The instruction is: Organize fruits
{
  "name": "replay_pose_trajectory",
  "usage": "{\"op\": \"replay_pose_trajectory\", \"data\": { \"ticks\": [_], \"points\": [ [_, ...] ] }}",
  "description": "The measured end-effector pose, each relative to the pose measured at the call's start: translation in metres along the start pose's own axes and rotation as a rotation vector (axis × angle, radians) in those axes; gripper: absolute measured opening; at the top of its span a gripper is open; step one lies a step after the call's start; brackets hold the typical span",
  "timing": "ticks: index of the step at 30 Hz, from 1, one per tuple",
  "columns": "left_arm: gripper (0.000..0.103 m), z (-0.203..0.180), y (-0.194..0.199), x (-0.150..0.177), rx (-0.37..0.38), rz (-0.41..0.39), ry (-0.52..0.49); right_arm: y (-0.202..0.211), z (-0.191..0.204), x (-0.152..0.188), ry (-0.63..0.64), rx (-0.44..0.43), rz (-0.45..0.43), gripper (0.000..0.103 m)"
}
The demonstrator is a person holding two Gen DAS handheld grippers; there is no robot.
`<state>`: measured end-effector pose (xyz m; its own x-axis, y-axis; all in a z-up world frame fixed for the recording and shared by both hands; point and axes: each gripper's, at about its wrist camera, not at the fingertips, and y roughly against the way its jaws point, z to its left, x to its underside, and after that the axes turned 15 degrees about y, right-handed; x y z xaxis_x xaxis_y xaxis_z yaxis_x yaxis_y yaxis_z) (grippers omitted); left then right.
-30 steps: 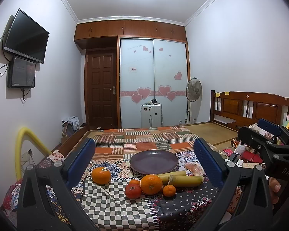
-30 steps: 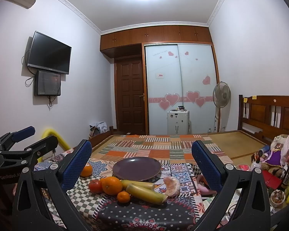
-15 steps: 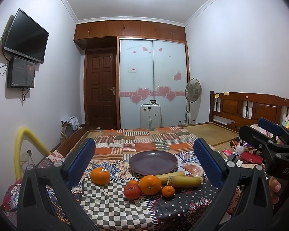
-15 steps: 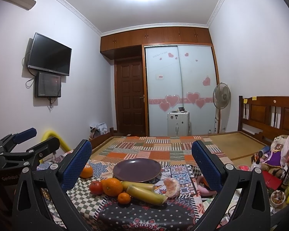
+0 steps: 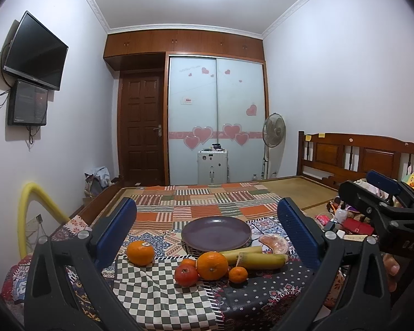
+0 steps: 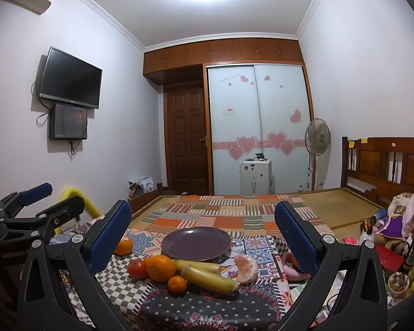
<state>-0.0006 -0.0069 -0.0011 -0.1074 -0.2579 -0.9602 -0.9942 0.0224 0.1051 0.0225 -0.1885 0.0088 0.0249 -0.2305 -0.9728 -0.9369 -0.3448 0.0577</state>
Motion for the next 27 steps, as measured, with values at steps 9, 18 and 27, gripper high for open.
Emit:
{"op": "replay_pose_trajectory", "data": {
  "ticks": [9, 18, 27],
  "points": [
    [0.093, 0.008, -0.014, 0.003, -0.012, 0.031, 0.002, -0.017, -0.013, 0.011, -0.047, -0.027, 0.051, 0.1],
    [0.075, 0.032, -0.048, 0.012, -0.031, 0.148, 0.014, -0.052, -0.025, 0.036, -0.023, 0.001, 0.173, 0.076],
    [0.073, 0.071, -0.095, 0.021, -0.155, 0.251, 0.023, -0.084, -0.041, 0.058, 0.012, -0.036, 0.288, 0.07]
  ]
}}
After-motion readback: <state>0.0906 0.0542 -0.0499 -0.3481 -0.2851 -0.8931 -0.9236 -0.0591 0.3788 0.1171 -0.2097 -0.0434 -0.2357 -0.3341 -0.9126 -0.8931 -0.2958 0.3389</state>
